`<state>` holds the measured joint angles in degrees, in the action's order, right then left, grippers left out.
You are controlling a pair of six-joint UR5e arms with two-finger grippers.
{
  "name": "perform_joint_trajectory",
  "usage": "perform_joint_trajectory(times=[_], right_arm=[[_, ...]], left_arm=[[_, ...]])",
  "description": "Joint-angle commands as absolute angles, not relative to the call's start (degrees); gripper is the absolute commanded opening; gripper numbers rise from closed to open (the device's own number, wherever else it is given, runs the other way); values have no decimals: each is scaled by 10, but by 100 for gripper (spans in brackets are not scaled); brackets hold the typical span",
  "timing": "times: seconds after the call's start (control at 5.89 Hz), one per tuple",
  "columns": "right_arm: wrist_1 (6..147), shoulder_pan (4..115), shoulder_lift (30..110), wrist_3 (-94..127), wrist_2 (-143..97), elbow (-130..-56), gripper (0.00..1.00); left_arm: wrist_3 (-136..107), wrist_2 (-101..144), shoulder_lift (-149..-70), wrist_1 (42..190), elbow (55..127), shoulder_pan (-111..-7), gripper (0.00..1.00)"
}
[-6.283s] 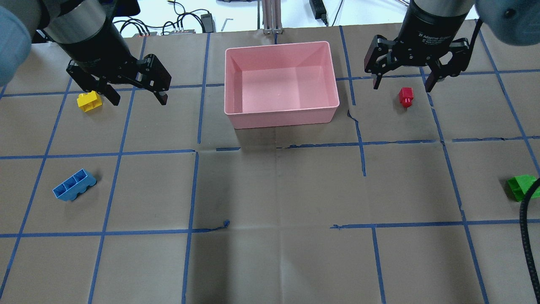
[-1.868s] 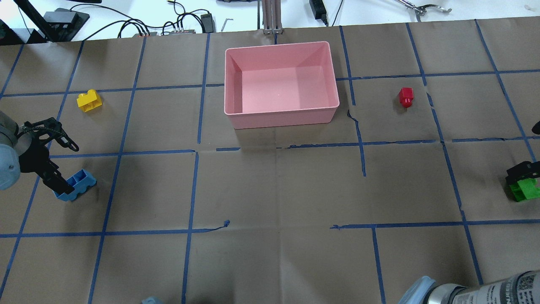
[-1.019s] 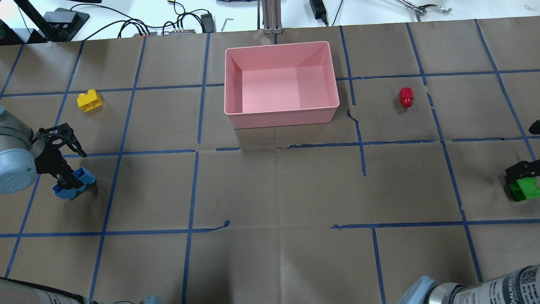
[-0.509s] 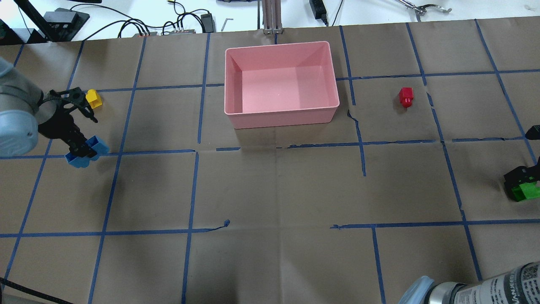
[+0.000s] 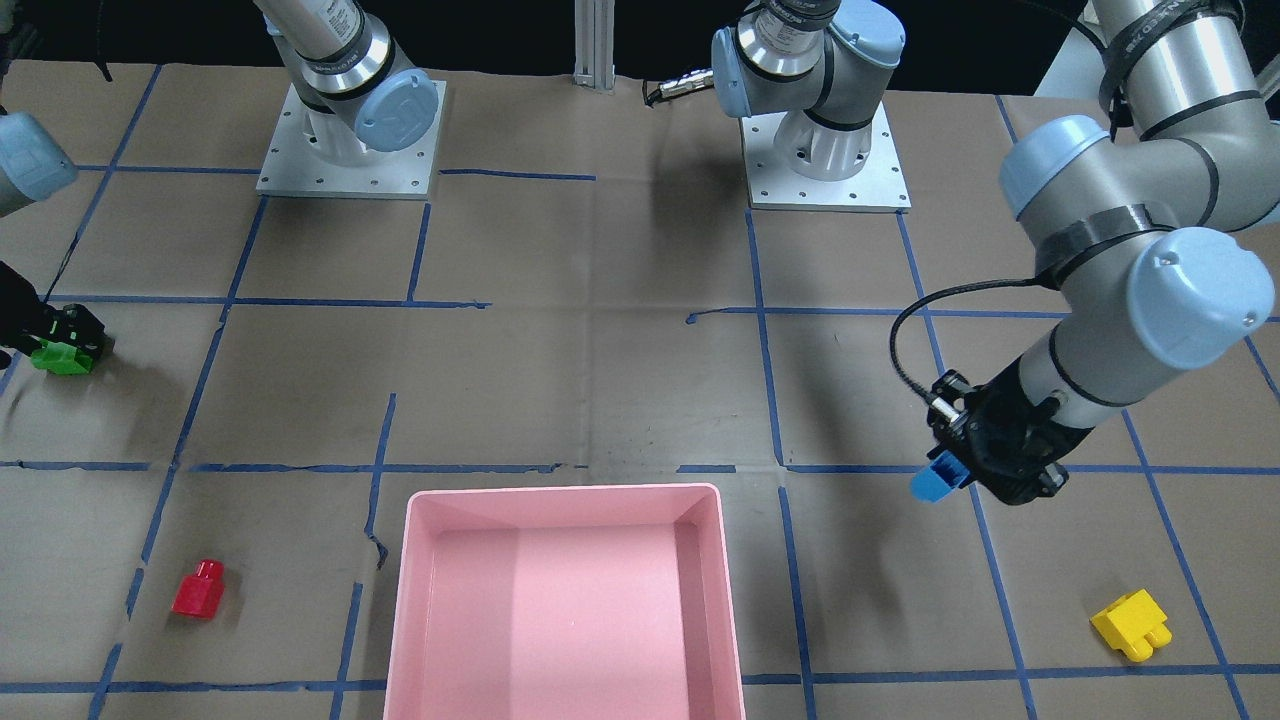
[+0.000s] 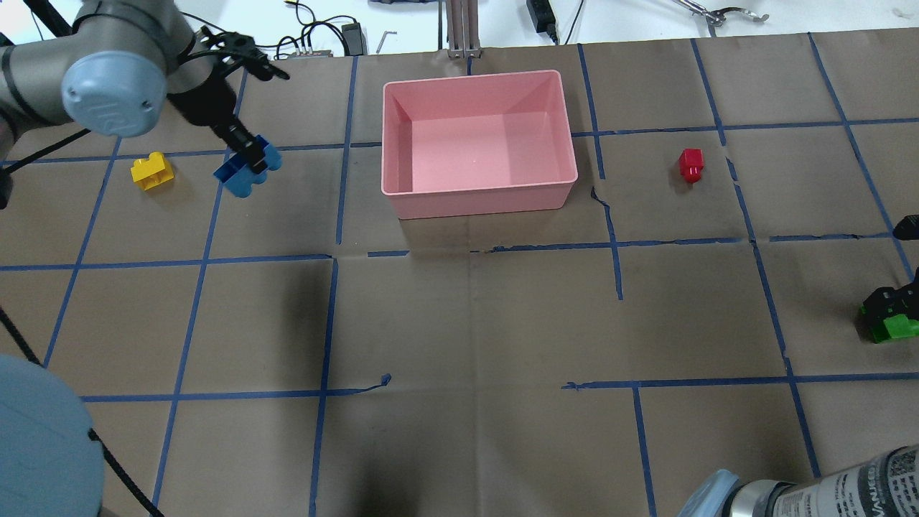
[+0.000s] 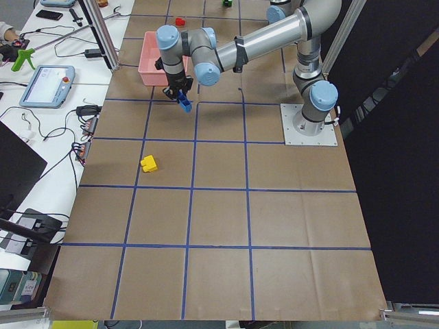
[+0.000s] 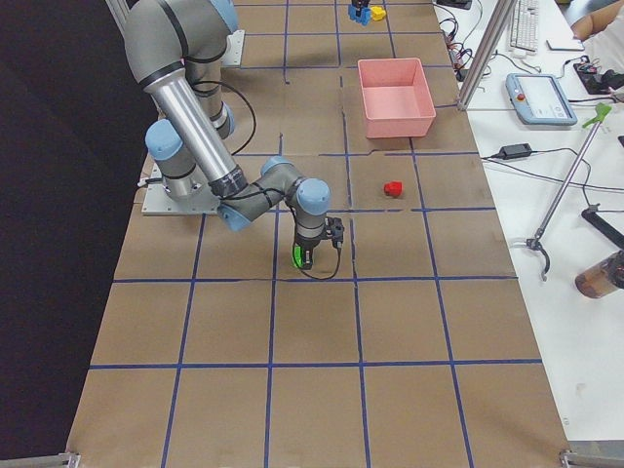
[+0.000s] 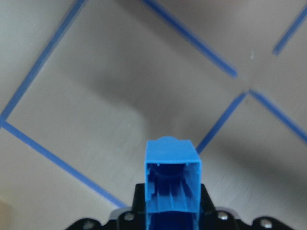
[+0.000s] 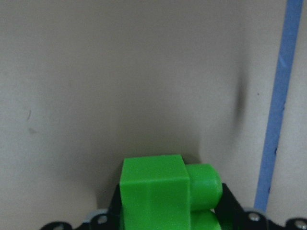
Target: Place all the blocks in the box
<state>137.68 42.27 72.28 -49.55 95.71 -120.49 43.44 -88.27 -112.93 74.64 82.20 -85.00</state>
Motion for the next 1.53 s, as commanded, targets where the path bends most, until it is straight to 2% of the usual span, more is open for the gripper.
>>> perform_joint_trajectory(times=[0.0, 0.17, 0.51, 0.68, 0.85, 1.02, 1.36], right_arm=[[1375, 423, 729, -496, 969, -1202, 39], [1372, 423, 736, -495, 969, -1195, 39], [1150, 465, 743, -482, 956, -1024, 39], [1046, 496, 743, -430, 946, -938, 39], [1009, 544, 743, -386, 944, -884, 39], [988, 594, 743, -323, 942, -860, 39], [989, 718, 739, -167, 917, -854, 40]], left_arm=[[178, -871, -1192, 752, 718, -929, 0], [97, -858, -1207, 744, 708, -964, 0], [54, -859, -1256, 666, 707, -1008, 2], [50, -877, -1259, 666, 707, -1009, 99], [54, -882, -1249, 671, 706, -1006, 99], [57, -882, -1238, 685, 704, -993, 99], [206, -883, -1193, 757, 731, -916, 99]])
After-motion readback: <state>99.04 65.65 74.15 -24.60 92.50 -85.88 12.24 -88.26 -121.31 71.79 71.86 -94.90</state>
